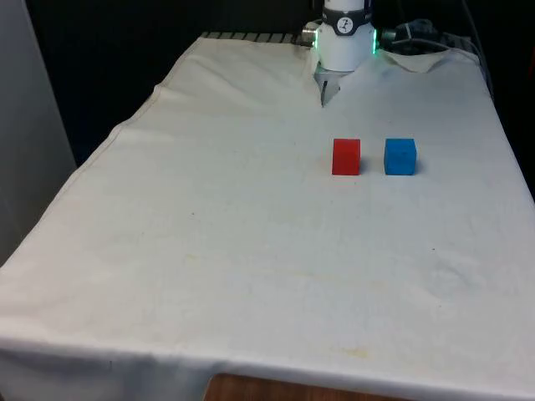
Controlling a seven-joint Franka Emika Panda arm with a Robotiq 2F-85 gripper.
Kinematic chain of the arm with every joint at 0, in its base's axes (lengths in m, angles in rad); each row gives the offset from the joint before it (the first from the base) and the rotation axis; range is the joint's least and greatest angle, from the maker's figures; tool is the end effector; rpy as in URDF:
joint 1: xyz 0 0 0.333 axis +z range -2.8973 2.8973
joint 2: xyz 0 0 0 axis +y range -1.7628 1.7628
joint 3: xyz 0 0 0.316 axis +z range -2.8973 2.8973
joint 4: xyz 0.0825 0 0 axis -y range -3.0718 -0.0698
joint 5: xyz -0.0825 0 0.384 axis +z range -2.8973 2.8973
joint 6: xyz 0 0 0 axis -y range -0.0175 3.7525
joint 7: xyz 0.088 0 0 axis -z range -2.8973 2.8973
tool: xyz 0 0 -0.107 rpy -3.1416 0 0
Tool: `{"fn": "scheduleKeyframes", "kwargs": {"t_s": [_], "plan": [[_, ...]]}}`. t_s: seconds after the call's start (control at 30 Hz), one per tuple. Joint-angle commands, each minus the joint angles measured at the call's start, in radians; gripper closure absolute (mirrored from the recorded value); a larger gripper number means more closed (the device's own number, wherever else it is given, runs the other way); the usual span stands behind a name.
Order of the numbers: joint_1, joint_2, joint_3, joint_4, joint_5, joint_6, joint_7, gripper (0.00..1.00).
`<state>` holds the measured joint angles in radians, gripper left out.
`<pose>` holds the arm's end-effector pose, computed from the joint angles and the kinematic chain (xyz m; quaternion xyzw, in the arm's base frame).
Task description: Stack the two cubes.
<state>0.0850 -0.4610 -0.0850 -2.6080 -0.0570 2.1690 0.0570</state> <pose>0.3908 -0.0016 0.4070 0.9999 -0.0085 0.0107 0.0045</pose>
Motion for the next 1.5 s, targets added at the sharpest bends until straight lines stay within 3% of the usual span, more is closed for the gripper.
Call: {"fn": "scheduleKeyframes", "kwargs": {"t_s": [0.0, 0.23, 0.27, 0.53, 0.57, 0.67, 0.9, 1.27, 1.47], "plan": [[0.000, 0.000, 0.002, 0.000, 0.000, 0.000, 0.000, 0.00], [-0.003, 0.010, 0.046, 0.007, -0.018, -0.003, 0.045, 0.00], [0.000, 0.003, 0.035, 0.001, -0.006, 0.000, 0.029, 0.00], [-0.002, 0.047, 0.099, 0.033, -0.034, -0.004, 0.095, 0.00], [0.000, 0.038, 0.091, 0.025, -0.022, 0.000, 0.081, 0.00], [-0.002, 0.076, 0.121, 0.050, -0.040, 0.000, 0.118, 0.00], [-0.001, 0.146, 0.159, 0.090, -0.046, 0.014, 0.154, 0.00], [0.001, 0.242, 0.187, 0.149, -0.041, 0.043, 0.169, 0.00], [0.007, 0.281, 0.193, 0.157, -0.029, 0.117, 0.167, 0.00]]}}
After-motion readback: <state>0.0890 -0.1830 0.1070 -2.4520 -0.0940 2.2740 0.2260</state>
